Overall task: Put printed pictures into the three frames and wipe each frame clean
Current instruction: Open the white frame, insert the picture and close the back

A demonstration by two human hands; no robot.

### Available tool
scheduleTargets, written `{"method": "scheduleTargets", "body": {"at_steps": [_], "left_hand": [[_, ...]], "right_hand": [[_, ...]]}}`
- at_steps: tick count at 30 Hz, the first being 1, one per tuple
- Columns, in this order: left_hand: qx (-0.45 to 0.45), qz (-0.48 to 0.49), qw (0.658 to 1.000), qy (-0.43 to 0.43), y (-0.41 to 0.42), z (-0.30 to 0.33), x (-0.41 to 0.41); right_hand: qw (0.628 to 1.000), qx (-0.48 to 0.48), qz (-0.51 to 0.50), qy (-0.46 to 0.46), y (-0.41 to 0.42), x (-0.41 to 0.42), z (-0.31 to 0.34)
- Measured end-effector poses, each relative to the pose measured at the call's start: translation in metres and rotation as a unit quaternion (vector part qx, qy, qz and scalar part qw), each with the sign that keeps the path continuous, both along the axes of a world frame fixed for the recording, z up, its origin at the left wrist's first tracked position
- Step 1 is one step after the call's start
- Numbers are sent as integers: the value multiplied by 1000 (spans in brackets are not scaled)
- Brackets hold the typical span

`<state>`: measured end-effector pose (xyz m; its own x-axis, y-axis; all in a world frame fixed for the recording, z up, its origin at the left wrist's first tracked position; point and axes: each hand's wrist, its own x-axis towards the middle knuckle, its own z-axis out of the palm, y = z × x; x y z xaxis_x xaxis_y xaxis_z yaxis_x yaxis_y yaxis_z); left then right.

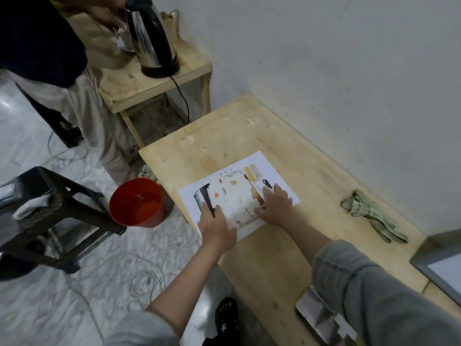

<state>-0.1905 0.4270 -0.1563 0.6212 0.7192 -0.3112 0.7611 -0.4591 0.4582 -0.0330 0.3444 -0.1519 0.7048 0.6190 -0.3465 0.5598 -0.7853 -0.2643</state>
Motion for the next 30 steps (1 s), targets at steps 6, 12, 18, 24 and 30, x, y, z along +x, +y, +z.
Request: {"method": "scheduleTargets", "body": {"at_steps": [6, 12, 18, 24, 30], "left_hand": [[43, -19, 999, 5, -6, -5, -6], [-7, -20, 999, -33, -49, 7, -15], [-109, -90, 990, 9, -123, 17, -26], [-72, -106, 991, 24, -194, 16, -30], [-38, -93, 993, 66, -256, 22, -33]], "right_hand": [[1000, -11, 16, 0, -10, -2, -10], [999, -18, 39, -11, -52, -16, -2], [997, -56, 45, -16, -139, -24, 10], [996, -67, 12, -49, -233, -21, 13], [997, -66, -35, -14, -309, -19, 12]]}}
